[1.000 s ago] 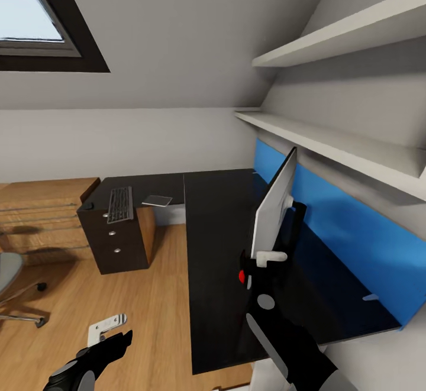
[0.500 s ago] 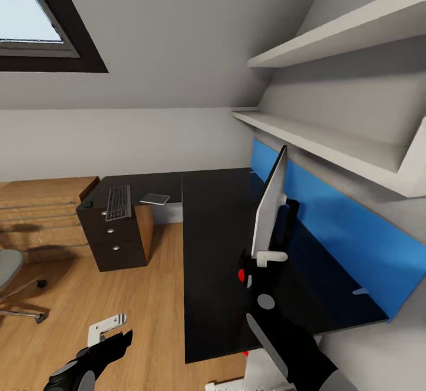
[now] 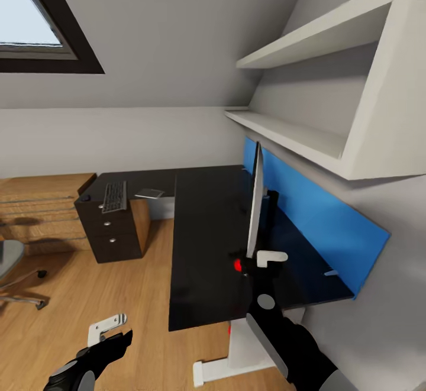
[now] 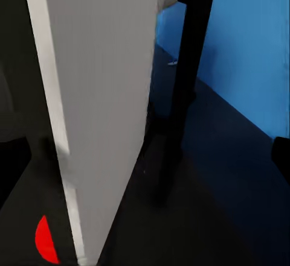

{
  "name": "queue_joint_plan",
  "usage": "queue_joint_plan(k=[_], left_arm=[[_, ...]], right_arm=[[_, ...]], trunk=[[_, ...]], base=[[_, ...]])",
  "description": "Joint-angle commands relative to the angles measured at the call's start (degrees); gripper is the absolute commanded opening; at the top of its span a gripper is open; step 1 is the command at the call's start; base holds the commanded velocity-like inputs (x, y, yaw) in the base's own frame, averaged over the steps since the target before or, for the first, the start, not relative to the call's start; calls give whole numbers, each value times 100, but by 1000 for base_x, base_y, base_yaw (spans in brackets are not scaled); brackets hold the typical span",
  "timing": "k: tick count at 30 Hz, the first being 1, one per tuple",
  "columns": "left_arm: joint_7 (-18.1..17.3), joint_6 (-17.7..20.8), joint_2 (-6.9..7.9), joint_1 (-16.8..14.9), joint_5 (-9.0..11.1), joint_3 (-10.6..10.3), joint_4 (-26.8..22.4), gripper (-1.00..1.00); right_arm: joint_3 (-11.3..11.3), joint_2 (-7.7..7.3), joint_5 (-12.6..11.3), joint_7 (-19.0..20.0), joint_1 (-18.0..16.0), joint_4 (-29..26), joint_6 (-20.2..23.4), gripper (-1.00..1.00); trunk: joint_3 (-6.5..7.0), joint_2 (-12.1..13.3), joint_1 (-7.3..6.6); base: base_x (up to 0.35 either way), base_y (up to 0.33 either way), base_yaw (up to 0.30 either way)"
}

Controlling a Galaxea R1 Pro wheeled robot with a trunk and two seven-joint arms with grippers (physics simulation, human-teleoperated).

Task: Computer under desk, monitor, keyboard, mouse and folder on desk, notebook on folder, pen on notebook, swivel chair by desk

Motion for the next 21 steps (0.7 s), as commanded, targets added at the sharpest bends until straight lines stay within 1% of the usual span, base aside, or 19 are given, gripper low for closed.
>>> queue_joint_plan(k=[1,5,14,18,21], left_arm=[[41,22,-3,0,61,5,-12,100],[41,22,-5,0,61,5,-12,100],[41,22,-2,0,61,10,-13,100],[36,22,-2,0,66,13,-13,100],[33,22,-2,0,67,14,-13,100]], right_arm=[[16,-3,-17,-39,-7,-7,37,100],[16,-3,-17,-39,-7,-7,36,100],[18,-3,-16,-39,-7,-8,37,100],[17,-3,-15,-39,-7,-13,38,100],[22,-3,-13,-39,-7,-15,37,100]], trunk=[[-7,-7,-1],[-7,-7,-1],[-7,-7,-1],[-7,-7,-1],[-7,-7,-1]], base=[[-240,-231,0],[-139,-269,0],[-20,-276,0],[-3,-88,0],[-1,170,0]])
